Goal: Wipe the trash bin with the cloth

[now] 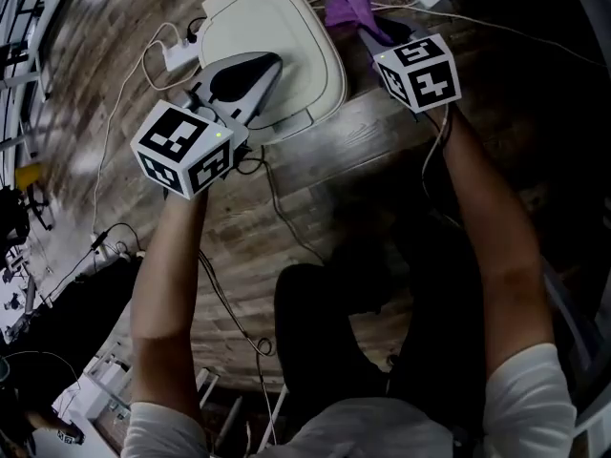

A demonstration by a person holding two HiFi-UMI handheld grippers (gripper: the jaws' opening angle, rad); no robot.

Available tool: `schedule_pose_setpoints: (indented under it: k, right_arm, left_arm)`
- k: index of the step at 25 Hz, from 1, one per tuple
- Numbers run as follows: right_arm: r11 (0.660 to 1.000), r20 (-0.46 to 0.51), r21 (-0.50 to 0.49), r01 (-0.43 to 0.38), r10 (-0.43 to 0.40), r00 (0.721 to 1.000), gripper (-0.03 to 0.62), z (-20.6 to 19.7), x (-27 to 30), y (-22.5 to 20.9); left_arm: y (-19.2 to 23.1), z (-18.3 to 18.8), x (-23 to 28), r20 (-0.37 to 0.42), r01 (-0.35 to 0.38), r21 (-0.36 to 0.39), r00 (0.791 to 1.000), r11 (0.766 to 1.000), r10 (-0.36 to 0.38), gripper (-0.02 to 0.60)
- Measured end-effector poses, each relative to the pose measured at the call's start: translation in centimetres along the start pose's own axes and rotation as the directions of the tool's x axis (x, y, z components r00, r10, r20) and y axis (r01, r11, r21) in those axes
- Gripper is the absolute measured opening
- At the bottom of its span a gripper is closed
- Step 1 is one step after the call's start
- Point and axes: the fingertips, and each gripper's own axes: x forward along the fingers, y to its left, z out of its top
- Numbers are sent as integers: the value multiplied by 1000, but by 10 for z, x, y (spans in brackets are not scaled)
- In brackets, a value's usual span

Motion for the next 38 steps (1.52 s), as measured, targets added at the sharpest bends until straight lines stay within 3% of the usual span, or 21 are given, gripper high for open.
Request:
schedule_pose_setpoints:
  k: [4, 8, 13, 19, 29, 38]
  right_arm:
    - [1000, 71, -18, -22, 23, 997, 91, 2, 31, -4]
    - [996, 103, -86, -35, 44, 994, 91, 3, 51, -9]
    - [996, 187, -59, -60, 70, 980, 91, 8, 73, -21]
    - [975, 184, -178, -135, 167, 969, 91, 31, 78, -2]
    - [922, 121, -308, -233, 281, 952, 90, 25, 87, 29]
    - [881, 44, -354, -314, 352, 935, 86, 9, 67, 40]
  left_arm:
    - [9, -8, 30, -80, 22, 172, 997, 985, -9, 8]
    - [24, -10, 44, -148, 31, 246, 989, 969, 6, 8]
    - [32, -19, 68, -233, 47, 268, 972, 962, 17, 8]
    - [9, -24, 82, -293, 116, 324, 956, 939, -17, 8]
    - [8, -26, 83, -278, 127, 337, 960, 933, -31, 6]
    - [6, -20, 82, -279, 156, 307, 958, 939, -67, 5]
